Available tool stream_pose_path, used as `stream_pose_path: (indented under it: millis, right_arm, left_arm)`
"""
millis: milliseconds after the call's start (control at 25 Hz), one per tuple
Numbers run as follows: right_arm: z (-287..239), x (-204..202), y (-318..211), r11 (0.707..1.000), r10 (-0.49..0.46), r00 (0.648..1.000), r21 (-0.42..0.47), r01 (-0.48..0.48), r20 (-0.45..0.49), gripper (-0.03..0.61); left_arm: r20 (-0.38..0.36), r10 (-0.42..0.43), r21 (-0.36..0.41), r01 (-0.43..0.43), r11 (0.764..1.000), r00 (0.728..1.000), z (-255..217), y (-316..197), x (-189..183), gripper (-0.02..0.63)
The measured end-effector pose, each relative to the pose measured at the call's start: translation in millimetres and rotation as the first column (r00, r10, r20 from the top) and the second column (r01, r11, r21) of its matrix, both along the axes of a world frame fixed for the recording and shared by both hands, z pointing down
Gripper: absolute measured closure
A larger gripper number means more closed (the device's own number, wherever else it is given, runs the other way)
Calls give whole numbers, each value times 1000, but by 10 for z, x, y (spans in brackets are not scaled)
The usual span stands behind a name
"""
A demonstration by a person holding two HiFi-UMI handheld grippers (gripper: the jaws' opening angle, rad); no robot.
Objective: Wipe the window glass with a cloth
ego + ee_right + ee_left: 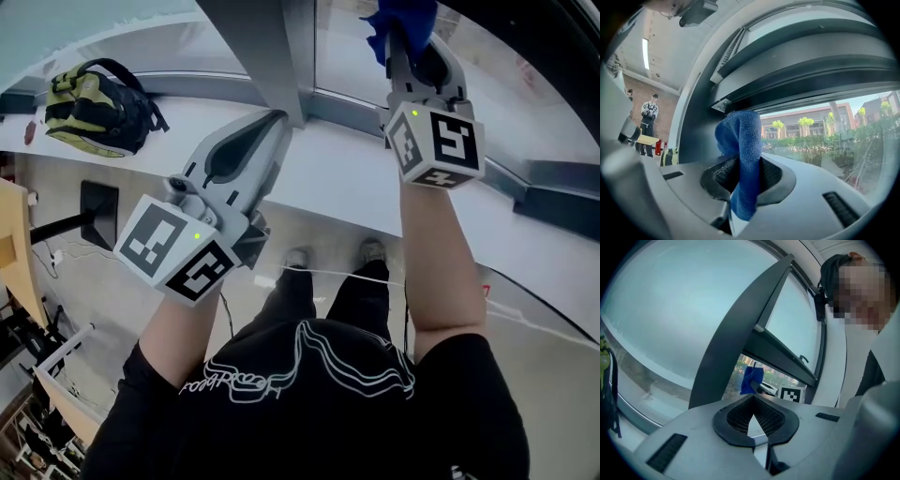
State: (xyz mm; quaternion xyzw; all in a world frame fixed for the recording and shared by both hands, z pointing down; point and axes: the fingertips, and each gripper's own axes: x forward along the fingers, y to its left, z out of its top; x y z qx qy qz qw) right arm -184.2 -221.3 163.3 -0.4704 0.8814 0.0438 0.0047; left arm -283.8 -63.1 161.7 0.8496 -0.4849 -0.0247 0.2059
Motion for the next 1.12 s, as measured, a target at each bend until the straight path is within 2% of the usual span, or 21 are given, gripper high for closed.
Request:
stream_pose_path:
  millis: [280, 480, 760, 1120]
  right_arm:
    - [-5, 664, 8, 1000, 26, 999, 1, -26, 40, 511]
    - [5, 1049, -67, 999, 38, 999, 7, -38, 31, 511]
    - [-53, 1893, -34, 998, 64, 997, 2, -64, 45, 511]
    - [25, 2544, -24, 996, 87, 996, 22, -87, -11, 511]
  left_arm:
    - [16, -5, -12, 5, 1000, 1000, -13, -36, 540, 607]
    - [14, 14, -45, -14, 999, 1000, 71, -166, 928, 607]
    - [10, 45, -50, -45, 998, 999, 7, -238, 1805, 607]
    - [-3, 90, -76, -90, 993, 996, 138, -405, 2467, 607]
